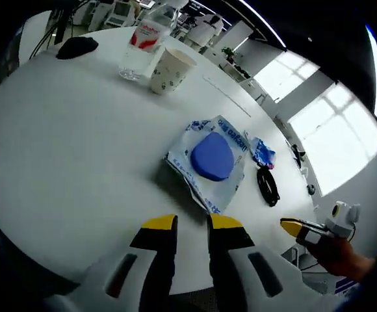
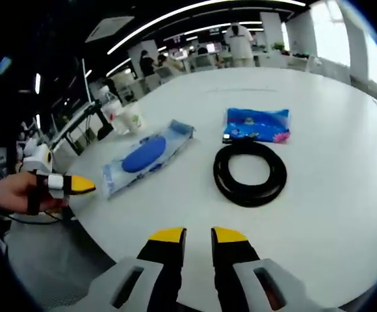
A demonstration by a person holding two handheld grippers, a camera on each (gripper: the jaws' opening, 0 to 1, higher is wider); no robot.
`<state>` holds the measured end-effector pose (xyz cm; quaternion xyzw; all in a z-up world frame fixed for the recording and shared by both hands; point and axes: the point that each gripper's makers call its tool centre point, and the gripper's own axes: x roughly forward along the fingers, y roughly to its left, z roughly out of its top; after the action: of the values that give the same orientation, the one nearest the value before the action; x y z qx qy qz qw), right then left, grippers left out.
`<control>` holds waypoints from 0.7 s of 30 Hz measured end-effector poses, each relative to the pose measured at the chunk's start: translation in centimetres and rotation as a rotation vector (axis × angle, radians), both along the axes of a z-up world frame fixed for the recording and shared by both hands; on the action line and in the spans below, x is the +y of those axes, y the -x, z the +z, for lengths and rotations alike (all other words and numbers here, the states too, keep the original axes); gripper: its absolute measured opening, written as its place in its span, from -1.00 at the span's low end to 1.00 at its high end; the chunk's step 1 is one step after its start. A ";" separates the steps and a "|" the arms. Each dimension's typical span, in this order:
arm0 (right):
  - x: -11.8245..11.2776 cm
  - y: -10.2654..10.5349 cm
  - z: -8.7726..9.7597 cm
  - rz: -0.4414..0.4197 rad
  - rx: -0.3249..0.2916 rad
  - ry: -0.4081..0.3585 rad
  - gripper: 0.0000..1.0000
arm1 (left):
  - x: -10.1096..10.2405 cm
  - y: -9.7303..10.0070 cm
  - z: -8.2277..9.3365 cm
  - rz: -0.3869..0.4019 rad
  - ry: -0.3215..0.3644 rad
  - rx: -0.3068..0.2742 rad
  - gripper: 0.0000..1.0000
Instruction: Arrange the tabletop items into an orderly group along one side of the table until the central work area is clear of visible clutter.
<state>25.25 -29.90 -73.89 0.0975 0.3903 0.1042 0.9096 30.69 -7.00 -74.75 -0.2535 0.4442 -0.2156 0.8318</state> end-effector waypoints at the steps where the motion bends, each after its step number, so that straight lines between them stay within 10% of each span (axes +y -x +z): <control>1: 0.0 0.1 0.0 -0.005 0.001 -0.005 -0.74 | -0.1 0.0 -0.1 -0.001 0.000 0.001 -0.68; 21: 0.2 1.9 1.8 -0.054 -0.019 -0.066 -0.65 | -2.4 -0.6 -1.2 0.047 0.056 0.068 -0.72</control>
<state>23.39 -29.70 -72.08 0.1369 0.3752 0.0932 0.9120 31.28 -9.36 -75.92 -0.2945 0.4601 -0.1996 0.8135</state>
